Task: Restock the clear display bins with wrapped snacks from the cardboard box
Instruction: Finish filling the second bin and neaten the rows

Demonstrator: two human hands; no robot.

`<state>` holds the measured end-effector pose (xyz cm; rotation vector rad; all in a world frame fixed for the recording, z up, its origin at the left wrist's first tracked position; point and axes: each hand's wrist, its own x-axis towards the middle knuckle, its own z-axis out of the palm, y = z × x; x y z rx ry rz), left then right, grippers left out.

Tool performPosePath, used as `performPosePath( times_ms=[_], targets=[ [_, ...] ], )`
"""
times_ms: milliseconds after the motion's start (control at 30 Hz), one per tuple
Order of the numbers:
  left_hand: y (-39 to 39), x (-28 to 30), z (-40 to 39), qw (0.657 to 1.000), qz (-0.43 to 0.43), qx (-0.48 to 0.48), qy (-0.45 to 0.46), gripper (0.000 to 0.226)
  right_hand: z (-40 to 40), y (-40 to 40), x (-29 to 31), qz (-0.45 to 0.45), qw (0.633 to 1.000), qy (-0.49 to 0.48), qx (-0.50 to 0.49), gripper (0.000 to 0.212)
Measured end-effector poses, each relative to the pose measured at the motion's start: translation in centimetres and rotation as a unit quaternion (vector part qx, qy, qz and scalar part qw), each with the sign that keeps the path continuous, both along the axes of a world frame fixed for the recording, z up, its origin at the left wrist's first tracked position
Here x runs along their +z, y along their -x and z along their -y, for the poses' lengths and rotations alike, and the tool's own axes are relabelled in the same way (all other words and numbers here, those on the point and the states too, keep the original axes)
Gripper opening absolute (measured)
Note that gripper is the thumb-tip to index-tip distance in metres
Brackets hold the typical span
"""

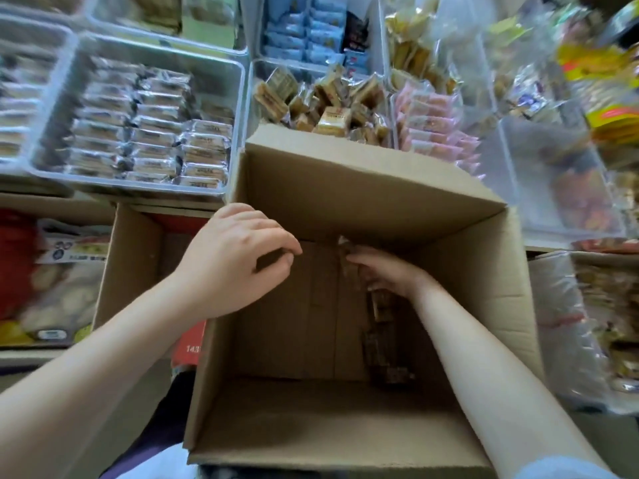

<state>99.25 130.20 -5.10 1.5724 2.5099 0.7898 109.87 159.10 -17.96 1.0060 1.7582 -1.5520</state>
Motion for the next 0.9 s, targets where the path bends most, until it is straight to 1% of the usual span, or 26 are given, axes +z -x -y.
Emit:
performPosePath(
  times_ms=[67, 100, 167, 233, 267, 300, 367, 400, 433, 467, 500, 533, 567, 600, 633, 700, 767, 833, 900],
  targets=[
    [0.0, 0.4, 0.0, 0.999, 0.022, 0.012, -0.02, 0.035, 1.9, 0.4, 5.1, -0.05, 0.988, 0.137, -0.042, 0.035],
    [0.0, 0.7, 0.0, 0.998, 0.049, 0.025, -0.036, 0.04, 3.0, 0.8, 7.5, -0.079, 0.978, 0.185, -0.044, 0.034],
    [0.6, 1.4, 0.2, 0.986, 0.131, 0.058, -0.083, 0.054, 5.3, 1.7, 12.2, -0.146, 0.956, 0.254, -0.02, 0.043],
    [1.7, 2.3, 0.7, 0.966, 0.21, 0.089, -0.125, 0.065, 7.5, 3.2, 16.1, -0.198, 0.933, 0.302, 0.011, 0.052],
    [2.5, 2.9, 1.0, 0.947, 0.27, 0.095, -0.145, 0.066, 8.4, 4.1, 17.6, -0.214, 0.922, 0.321, 0.02, 0.052],
    [3.5, 3.6, 1.4, 0.918, 0.348, 0.096, -0.165, 0.064, 9.4, 5.2, 18.7, -0.23, 0.912, 0.337, 0.025, 0.052],
    [5.5, 4.8, 2.5, 0.835, 0.507, 0.086, -0.196, 0.055, 11.4, 7.6, 20.3, -0.255, 0.903, 0.345, 0.026, 0.051],
    [6.6, 5.1, 3.3, 0.807, 0.547, 0.083, -0.208, 0.051, 12.4, 8.9, 20.6, -0.261, 0.909, 0.324, 0.022, 0.051],
    [7.8, 5.3, 4.3, 0.799, 0.554, 0.086, -0.218, 0.049, 13.4, 10.2, 20.7, -0.264, 0.924, 0.277, 0.018, 0.05],
    [9.2, 5.2, 5.4, 0.8, 0.547, 0.097, -0.226, 0.047, 14.3, 11.4, 20.6, -0.267, 0.941, 0.206, 0.017, 0.046],
    [10.6, 5.0, 6.6, 0.808, 0.531, 0.114, -0.229, 0.044, 15.3, 12.7, 20.4, -0.274, 0.955, 0.114, 0.027, 0.04],
    [12.1, 4.8, 7.8, 0.82, 0.509, 0.132, -0.227, 0.04, 16.2, 14.0, 20.4, -0.281, 0.959, 0.015, 0.044, 0.032],
    [13.7, 4.5, 8.9, 0.839, 0.476, 0.147, -0.216, 0.036, 17.1, 15.3, 20.5, -0.285, 0.953, -0.078, 0.064, 0.026],
    [15.1, 4.1, 9.9, 0.867, 0.432, 0.155, -0.196, 0.035, 18.0, 16.6, 20.7, -0.289, 0.942, -0.148, 0.083, 0.021],
    [16.5, 3.7, 10.8, 0.896, 0.384, 0.154, -0.165, 0.04, 18.8, 17.8, 20.9, -0.295, 0.93, -0.19, 0.105, 0.022],
    [18.8, 2.9, 11.9, 0.936, 0.311, 0.126, -0.107, 0.056, 20.5, 20.4, 21.2, -0.307, 0.905, -0.237, 0.178, 0.038],
    [20.6, 2.2, 12.3, 0.959, 0.256, 0.101, -0.063, 0.076, 22.1, 22.9, 20.9, -0.297, 0.881, -0.268, 0.255, 0.05],
    [22.4, 1.8, 12.4, 0.967, 0.235, 0.09, -0.037, 0.087, 23.2, 25.4, 20.0, -0.267, 0.864, -0.293, 0.31, 0.052],
    [24.2, 1.2, 12.2, 0.967, 0.238, 0.083, -0.02, 0.09, 23.7, 27.5, 19.1, -0.24, 0.859, -0.303, 0.336, 0.046]
  ],
)
